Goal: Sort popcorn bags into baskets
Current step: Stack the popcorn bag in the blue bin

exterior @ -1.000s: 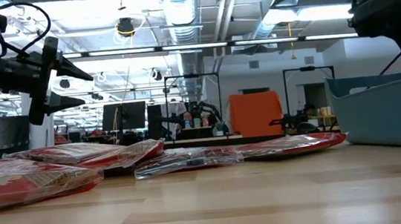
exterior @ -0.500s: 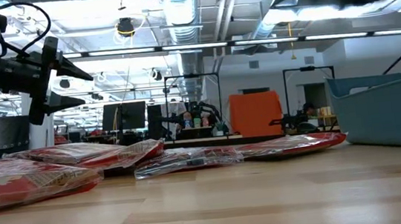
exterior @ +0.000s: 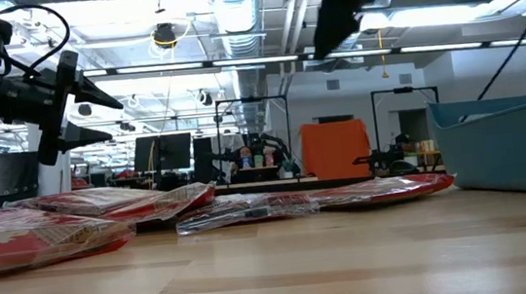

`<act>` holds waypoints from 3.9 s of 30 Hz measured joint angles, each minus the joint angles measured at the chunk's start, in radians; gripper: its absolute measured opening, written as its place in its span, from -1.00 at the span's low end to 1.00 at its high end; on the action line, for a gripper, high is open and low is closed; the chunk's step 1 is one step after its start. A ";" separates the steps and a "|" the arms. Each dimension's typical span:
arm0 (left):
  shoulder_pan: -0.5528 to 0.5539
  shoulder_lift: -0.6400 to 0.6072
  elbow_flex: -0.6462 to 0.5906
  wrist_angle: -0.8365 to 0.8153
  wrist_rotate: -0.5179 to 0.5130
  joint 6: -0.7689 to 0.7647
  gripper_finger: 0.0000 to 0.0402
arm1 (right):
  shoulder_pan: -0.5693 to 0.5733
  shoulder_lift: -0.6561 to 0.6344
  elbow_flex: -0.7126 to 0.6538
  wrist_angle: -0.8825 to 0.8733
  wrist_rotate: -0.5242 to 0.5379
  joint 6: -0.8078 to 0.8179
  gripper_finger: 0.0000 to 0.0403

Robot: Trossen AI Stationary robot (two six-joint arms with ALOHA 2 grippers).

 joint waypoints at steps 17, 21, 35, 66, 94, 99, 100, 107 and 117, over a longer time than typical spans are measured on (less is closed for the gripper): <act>0.000 0.075 0.000 0.000 0.001 0.011 0.45 | -0.115 0.378 0.162 -0.172 -0.232 -0.525 0.37; 0.000 0.078 0.000 0.000 0.001 0.028 0.45 | -0.133 0.443 0.162 -0.207 -0.236 -0.553 0.37; 0.000 0.080 0.000 0.000 0.000 0.029 0.45 | -0.132 0.533 0.166 -0.261 -0.197 -0.597 -0.07; 0.000 0.094 -0.001 -0.001 -0.009 0.028 0.45 | -0.185 0.288 0.260 -0.331 -0.241 -0.145 -0.99; 0.000 0.100 -0.001 -0.001 -0.009 0.017 0.45 | 0.097 -0.237 0.133 -0.769 0.170 1.072 -1.00; 0.000 0.100 -0.001 -0.001 -0.009 0.017 0.45 | 0.182 -0.300 0.010 -0.767 0.164 1.244 -1.00; 0.000 0.100 -0.001 -0.001 -0.009 0.017 0.45 | 0.197 -0.313 -0.014 -0.766 0.161 1.276 -1.00; 0.000 0.100 -0.001 -0.001 -0.009 0.015 0.45 | 0.292 -0.396 -0.109 -0.768 0.117 1.471 -1.00; 0.000 0.100 -0.001 -0.003 -0.020 0.013 0.45 | 0.441 -0.391 -0.223 -0.765 0.063 1.754 -1.00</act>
